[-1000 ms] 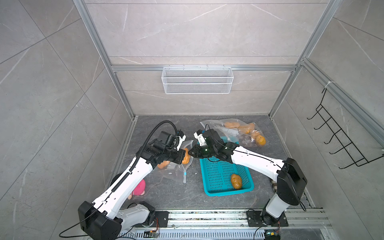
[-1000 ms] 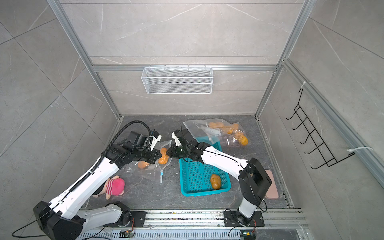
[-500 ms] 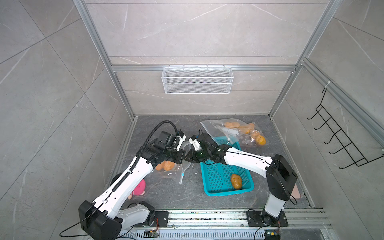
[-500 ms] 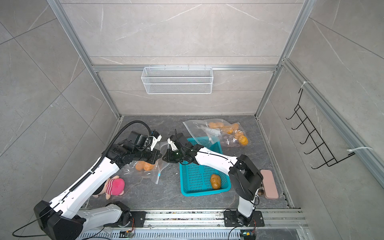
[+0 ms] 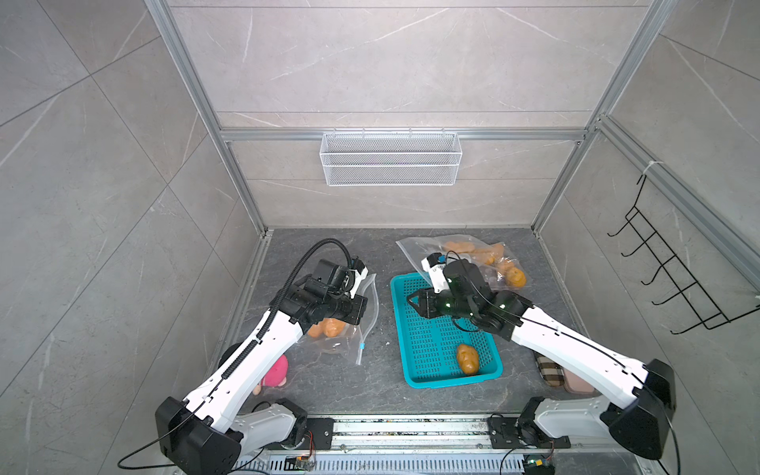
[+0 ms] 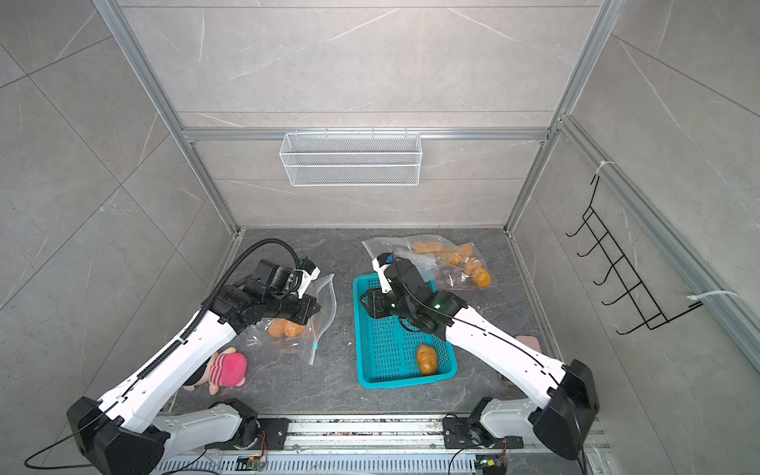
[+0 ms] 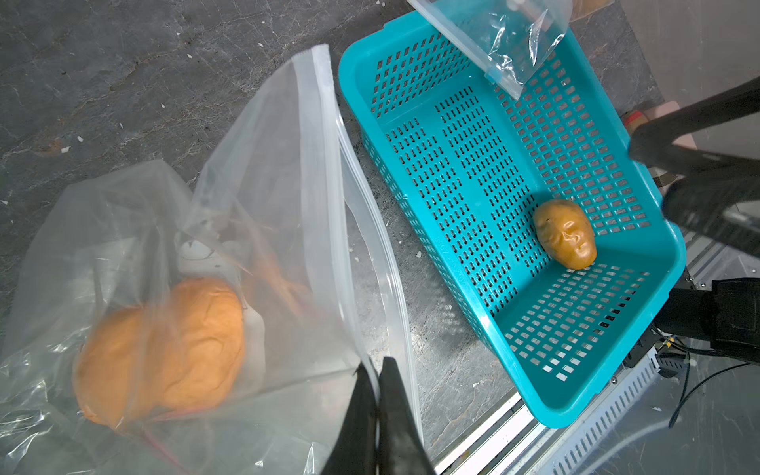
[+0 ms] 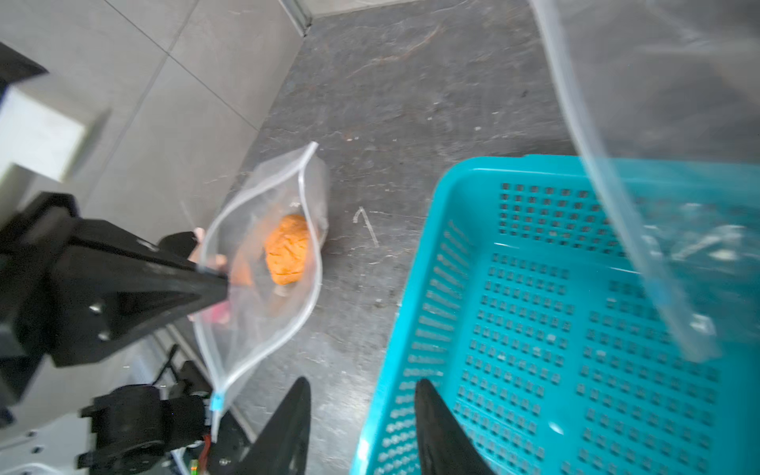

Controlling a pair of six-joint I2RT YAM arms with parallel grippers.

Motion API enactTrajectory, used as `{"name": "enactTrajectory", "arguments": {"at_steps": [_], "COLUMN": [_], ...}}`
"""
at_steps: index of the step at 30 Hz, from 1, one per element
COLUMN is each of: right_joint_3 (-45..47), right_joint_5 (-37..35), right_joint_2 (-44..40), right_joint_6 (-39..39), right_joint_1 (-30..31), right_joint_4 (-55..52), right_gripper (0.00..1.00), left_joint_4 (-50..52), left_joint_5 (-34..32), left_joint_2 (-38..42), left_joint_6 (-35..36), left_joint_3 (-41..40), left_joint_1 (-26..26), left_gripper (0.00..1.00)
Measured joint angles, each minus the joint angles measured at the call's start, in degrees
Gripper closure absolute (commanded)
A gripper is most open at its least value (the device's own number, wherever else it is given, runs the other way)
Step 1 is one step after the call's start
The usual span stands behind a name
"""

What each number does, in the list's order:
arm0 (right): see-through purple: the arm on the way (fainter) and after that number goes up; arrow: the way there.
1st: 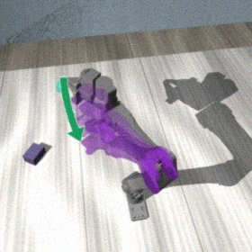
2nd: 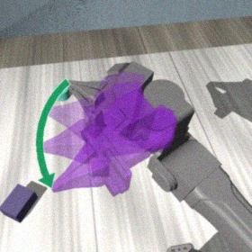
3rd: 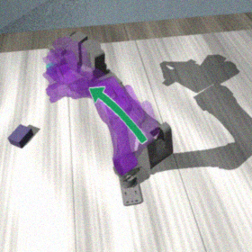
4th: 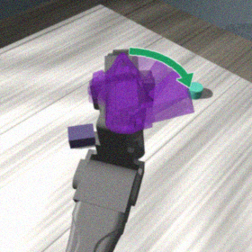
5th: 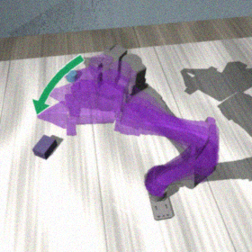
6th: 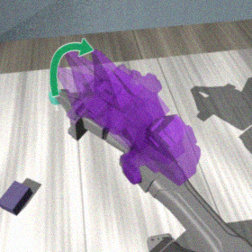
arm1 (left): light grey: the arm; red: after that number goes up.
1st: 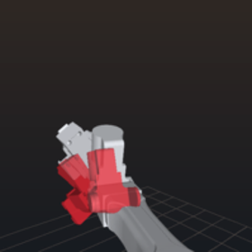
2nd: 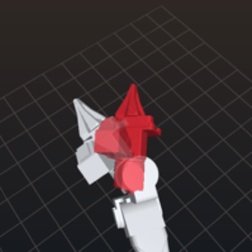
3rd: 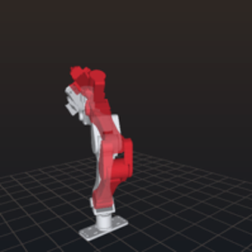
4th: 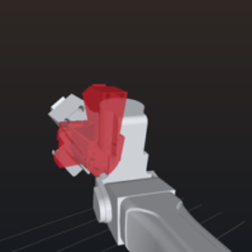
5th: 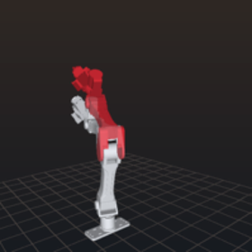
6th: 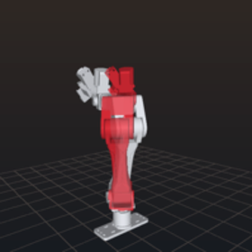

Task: Put the potatoes into a zipper bag and zip it
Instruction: Place the potato into the zipper food storage bag, then pick up the potato from the basket.

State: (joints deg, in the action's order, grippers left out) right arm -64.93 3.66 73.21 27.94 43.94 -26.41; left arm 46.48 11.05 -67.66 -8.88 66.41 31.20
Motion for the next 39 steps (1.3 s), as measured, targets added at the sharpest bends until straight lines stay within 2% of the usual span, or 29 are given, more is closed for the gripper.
{"name": "enactTrajectory", "arguments": {"at_steps": [3, 5, 9, 15, 23, 32, 39], "right_joint_3": [2.78, 4.87, 9.07, 14.27, 14.97, 16.9, 17.66], "right_joint_5": [-5.31, -7.52, -9.22, -10.4, -14.05, -14.36, -13.92], "right_joint_2": [-2.1, -2.03, -0.61, 1.44, 5.14, 10.05, 11.02], "right_joint_6": [-1.51, -1.92, -1.16, 1.66, 3.98, 4.44, 4.44], "right_joint_1": [-0.66, -0.79, -0.81, -0.81, -0.81, -0.79, -0.81], "right_joint_4": [-6.71, -10.93, -17.86, -21.68, -23.1, -22.23, -20.09], "right_gripper": [0.47, 0.4, 0.34, 0.29, 0.27, 0.26, 0.37], "left_joint_4": [0.02, 0.02, 0.13, 0.28, 0.59, 1.09, 1.11], "left_joint_5": [0.0, 0.0, 0.02, 0.0, 0.0, 0.0, -0.02], "left_joint_2": [-0.09, -0.2, -0.63, -1.22, -1.22, -1.25, -1.29], "left_joint_6": [0.0, 0.0, 0.0, 0.02, 0.04, 0.09, 0.13], "left_joint_3": [-0.02, 0.0, 0.0, -0.02, -0.02, 0.0, -0.02], "left_joint_1": [0.0, 0.0, 0.0, 0.0, 0.0, 0.0, 0.0], "left_gripper": [1.0, 1.0, 1.0, 1.0, 1.0, 1.0, 1.0]}}
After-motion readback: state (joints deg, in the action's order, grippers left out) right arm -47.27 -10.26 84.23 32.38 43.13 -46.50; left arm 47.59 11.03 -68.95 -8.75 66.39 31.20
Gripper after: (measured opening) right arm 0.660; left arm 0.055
